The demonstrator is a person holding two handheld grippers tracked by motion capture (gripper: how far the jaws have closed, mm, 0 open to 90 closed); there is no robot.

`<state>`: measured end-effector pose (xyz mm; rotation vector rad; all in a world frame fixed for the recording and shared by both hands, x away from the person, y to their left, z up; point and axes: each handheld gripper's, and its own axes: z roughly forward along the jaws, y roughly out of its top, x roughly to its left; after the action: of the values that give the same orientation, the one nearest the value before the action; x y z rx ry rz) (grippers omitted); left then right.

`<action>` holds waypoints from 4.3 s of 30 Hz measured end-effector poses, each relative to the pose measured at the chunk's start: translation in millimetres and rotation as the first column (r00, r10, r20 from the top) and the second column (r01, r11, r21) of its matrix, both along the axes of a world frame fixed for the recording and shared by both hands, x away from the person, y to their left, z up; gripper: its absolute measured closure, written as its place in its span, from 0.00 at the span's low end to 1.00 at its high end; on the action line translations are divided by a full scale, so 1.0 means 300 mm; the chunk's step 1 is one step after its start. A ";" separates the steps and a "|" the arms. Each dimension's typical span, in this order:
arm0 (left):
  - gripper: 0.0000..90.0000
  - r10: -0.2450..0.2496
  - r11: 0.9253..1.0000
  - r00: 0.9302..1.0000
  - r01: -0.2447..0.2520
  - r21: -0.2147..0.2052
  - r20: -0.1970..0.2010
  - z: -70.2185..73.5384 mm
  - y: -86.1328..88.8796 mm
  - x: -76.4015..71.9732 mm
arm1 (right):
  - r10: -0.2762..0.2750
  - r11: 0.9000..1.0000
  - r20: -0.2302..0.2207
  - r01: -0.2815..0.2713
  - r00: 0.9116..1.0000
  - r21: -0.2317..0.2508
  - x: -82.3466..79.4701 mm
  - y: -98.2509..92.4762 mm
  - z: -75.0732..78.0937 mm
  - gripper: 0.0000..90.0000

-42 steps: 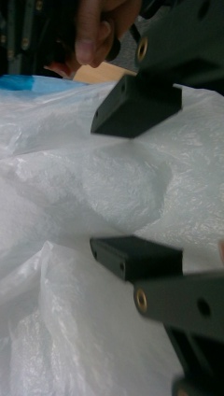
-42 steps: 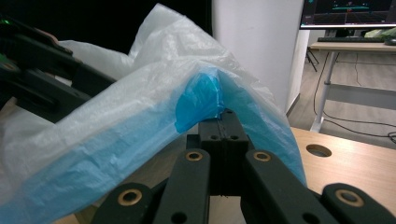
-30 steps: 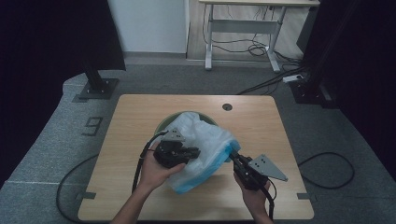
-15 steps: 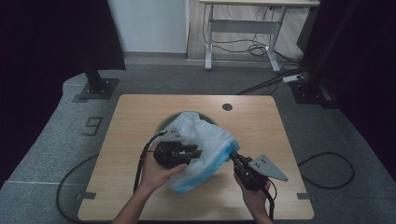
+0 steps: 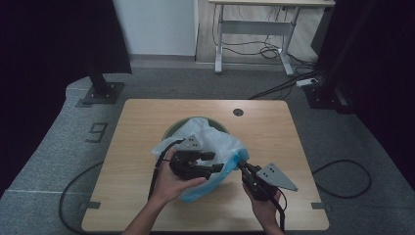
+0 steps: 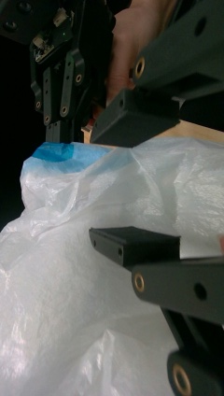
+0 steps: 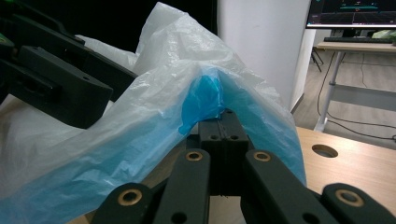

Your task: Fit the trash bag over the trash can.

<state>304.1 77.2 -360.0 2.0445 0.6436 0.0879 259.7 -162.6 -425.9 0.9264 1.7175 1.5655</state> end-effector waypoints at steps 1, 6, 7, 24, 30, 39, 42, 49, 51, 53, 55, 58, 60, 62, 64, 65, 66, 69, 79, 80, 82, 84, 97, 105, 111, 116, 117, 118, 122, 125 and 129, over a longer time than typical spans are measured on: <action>0.50 0.001 1.000 1.000 -0.001 0.000 0.000 0.000 -0.001 0.000 | 0.000 1.000 0.000 0.000 1.000 -0.003 0.000 0.001 0.000 0.99; 0.49 0.011 0.999 1.000 -0.012 0.037 0.004 -0.011 -0.024 -0.002 | 0.006 1.000 0.002 -0.006 1.000 0.003 -0.002 0.003 0.000 0.99; 0.50 0.018 0.999 1.000 -0.018 0.049 0.013 -0.013 -0.029 -0.004 | 0.007 1.000 0.003 -0.007 1.000 0.003 -0.003 0.004 0.000 0.99; 1.00 0.008 0.995 1.000 -0.010 -0.104 -0.016 -0.006 0.033 0.027 | 0.002 1.000 0.004 -0.002 1.000 0.005 -0.012 -0.010 -0.016 0.97; 1.00 -0.010 0.989 0.999 0.003 -0.145 -0.045 0.003 0.059 0.039 | -0.001 1.000 0.001 0.001 1.000 0.017 -0.014 -0.026 -0.023 0.99; 1.00 0.000 0.990 0.998 -0.009 -0.139 -0.065 -0.004 0.059 0.047 | -0.022 1.000 0.050 0.022 0.999 -0.005 -0.042 -0.013 -0.012 0.83; 1.00 0.003 0.990 0.998 -0.013 -0.141 -0.069 -0.005 0.058 0.047 | -0.012 1.000 0.052 0.012 0.999 -0.005 -0.045 -0.011 -0.011 0.82; 1.00 0.001 0.991 0.997 -0.011 -0.134 -0.075 -0.007 0.051 0.045 | -0.009 1.000 0.047 0.009 0.999 0.002 -0.038 0.004 -0.007 0.80; 1.00 -0.003 0.991 0.997 -0.007 -0.132 -0.077 -0.006 0.050 0.044 | -0.017 1.000 0.048 0.017 0.999 -0.003 -0.035 0.006 -0.006 0.81; 1.00 -0.006 0.991 0.997 -0.005 -0.132 -0.079 -0.006 0.050 0.044 | -0.029 1.000 0.047 0.030 0.998 -0.005 -0.030 0.007 -0.007 0.81; 1.00 -0.009 0.991 0.997 -0.002 -0.136 -0.082 -0.007 0.049 0.043 | -0.034 0.999 0.051 0.035 0.998 -0.010 -0.028 0.011 -0.008 0.81; 1.00 -0.012 0.990 0.996 0.000 -0.141 -0.087 -0.007 0.048 0.041 | -0.039 0.999 0.062 0.040 0.997 -0.004 -0.031 0.024 -0.008 0.81; 1.00 -0.014 0.990 0.996 0.001 -0.143 -0.089 -0.006 0.048 0.041 | -0.047 0.999 0.062 0.046 0.997 0.005 -0.031 0.030 -0.008 0.81; 1.00 -0.011 0.989 0.996 -0.002 -0.147 -0.090 -0.005 0.051 0.042 | -0.047 0.999 0.057 0.046 0.997 0.013 -0.027 0.030 -0.007 0.81; 1.00 -0.006 0.988 0.996 -0.008 -0.154 -0.091 -0.003 0.057 0.043 | -0.030 0.999 0.038 0.028 0.999 0.046 -0.031 0.029 -0.004 0.80; 1.00 -0.004 0.987 0.996 -0.011 -0.158 -0.092 -0.002 0.059 0.045 | -0.030 0.999 0.042 0.028 0.999 0.045 -0.037 0.031 -0.001 0.79; 1.00 -0.005 0.986 0.995 -0.011 -0.163 -0.096 -0.002 0.062 0.047 | -0.030 0.999 0.049 0.028 0.998 0.039 -0.044 0.035 0.001 0.79; 1.00 -0.007 0.985 0.995 -0.011 -0.173 -0.100 -0.002 0.063 0.048 | -0.034 0.999 0.053 0.033 0.998 0.024 -0.052 0.040 0.003 0.80; 1.00 -0.015 0.987 0.994 -0.002 -0.159 -0.107 -0.002 0.054 0.044 | -0.065 0.998 0.067 0.065 0.996 0.002 -0.047 0.040 0.007 0.79; 1.00 -0.015 0.988 0.994 -0.001 -0.157 -0.106 -0.002 0.052 0.042 | -0.069 0.998 0.071 0.069 0.995 0.000 -0.046 0.041 0.008 0.79; 1.00 -0.016 0.989 0.994 0.000 -0.148 -0.105 -0.002 0.051 0.040 | -0.081 0.997 0.081 0.082 0.993 -0.010 -0.045 0.039 0.013 0.78; 1.00 -0.020 0.989 0.994 0.004 -0.146 -0.109 -0.002 0.050 0.040 | -0.086 0.996 0.084 0.086 0.993 -0.005 -0.044 0.036 0.018 0.78; 1.00 -0.019 0.988 0.993 0.001 -0.156 -0.113 -0.003 0.050 0.044 | -0.032 0.999 0.075 0.032 0.997 0.008 -0.029 0.038 0.028 0.99; 1.00 -0.008 0.972 0.994 -0.019 -0.232 -0.111 0.002 0.074 0.059 | -0.028 1.000 0.063 0.028 0.998 0.004 -0.025 0.027 0.013 0.99; 0.99 -0.008 0.958 0.993 -0.026 -0.286 -0.115 0.011 0.093 0.070 | -0.018 1.000 0.050 0.018 0.999 0.002 -0.029 0.023 -0.007 0.99; 1.00 0.012 0.949 0.995 -0.043 -0.313 -0.103 0.027 0.115 0.074 | -0.019 1.000 0.052 0.019 0.998 -0.003 -0.033 0.019 -0.010 0.99; 1.00 0.018 0.946 0.995 -0.049 -0.319 -0.100 0.032 0.122 0.076 | -0.019 1.000 0.051 0.019 0.998 -0.003 -0.034 0.017 -0.011 0.99; 1.00 0.026 0.943 0.995 -0.056 -0.328 -0.094 0.038 0.132 0.079 | -0.019 1.000 0.052 0.020 0.998 -0.005 -0.034 0.015 -0.012 0.99; 1.00 0.077 0.928 0.994 -0.102 -0.358 -0.082 0.057 0.179 0.098 | -0.020 1.000 0.049 0.021 0.999 -0.019 -0.041 0.006 -0.019 0.99; 1.00 0.106 0.919 0.991 -0.129 -0.372 -0.082 0.060 0.214 0.112 | -0.019 0.999 0.042 0.020 0.999 -0.028 -0.046 -0.004 -0.028 0.99; 1.00 0.134 0.913 0.987 -0.157 -0.378 -0.085 0.058 0.246 0.121 | -0.002 0.999 0.035 0.003 0.999 -0.040 -0.057 -0.015 -0.046 0.99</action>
<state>340.6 151.0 -342.7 1.6241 0.7829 -0.0105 242.6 -166.9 -439.7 0.8759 1.7162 1.5313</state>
